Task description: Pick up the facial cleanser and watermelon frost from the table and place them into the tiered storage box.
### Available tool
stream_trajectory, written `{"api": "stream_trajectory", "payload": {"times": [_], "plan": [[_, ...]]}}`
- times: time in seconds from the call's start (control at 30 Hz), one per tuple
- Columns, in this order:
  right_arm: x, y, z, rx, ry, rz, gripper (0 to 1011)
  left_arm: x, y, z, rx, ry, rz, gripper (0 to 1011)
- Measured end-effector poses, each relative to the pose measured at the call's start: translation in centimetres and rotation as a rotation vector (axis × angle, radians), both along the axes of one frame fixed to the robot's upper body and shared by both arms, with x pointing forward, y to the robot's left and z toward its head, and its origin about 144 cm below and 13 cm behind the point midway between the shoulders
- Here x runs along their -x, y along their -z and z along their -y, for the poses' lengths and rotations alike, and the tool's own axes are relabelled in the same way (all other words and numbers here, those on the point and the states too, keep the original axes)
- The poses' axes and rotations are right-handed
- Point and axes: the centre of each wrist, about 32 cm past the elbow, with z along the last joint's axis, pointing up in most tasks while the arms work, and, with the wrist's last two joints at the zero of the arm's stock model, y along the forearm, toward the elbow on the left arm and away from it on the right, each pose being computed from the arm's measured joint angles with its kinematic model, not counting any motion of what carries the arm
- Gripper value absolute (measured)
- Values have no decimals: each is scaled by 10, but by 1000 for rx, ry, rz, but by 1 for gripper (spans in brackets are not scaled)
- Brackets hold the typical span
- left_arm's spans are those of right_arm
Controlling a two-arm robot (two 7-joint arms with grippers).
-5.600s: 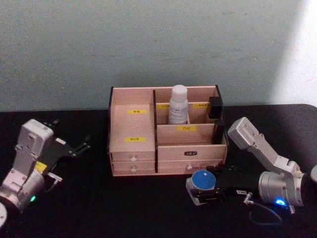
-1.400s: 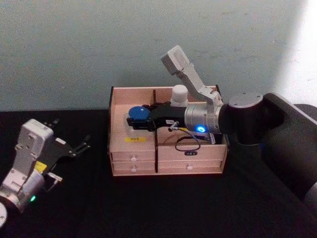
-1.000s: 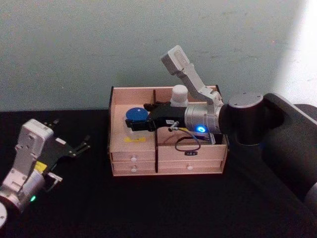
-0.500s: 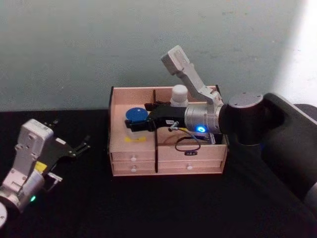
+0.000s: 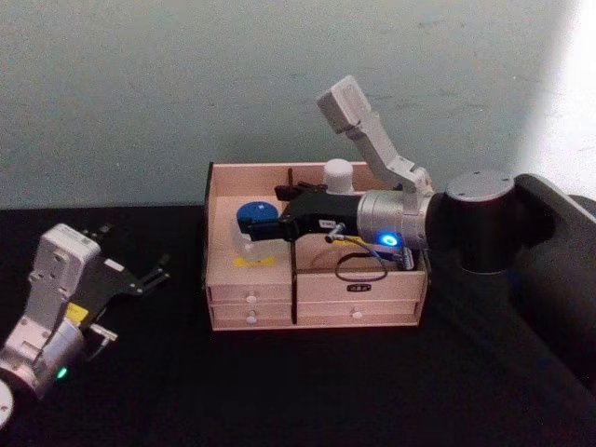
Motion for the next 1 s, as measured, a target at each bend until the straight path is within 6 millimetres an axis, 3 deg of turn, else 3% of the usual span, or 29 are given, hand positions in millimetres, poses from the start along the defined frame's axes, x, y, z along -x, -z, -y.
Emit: {"api": "stream_trajectory", "payload": {"times": [0.4, 0.67, 1.0], "plan": [[28, -8, 27, -32, -22, 49, 1002, 0, 0, 0, 0, 0, 0, 1001], [58, 0, 65, -60, -33, 107, 1002, 0, 0, 0, 0, 0, 0, 1002], [81, 10, 97, -92, 75, 158, 1002, 0, 0, 0, 0, 0, 0, 1001]]}}
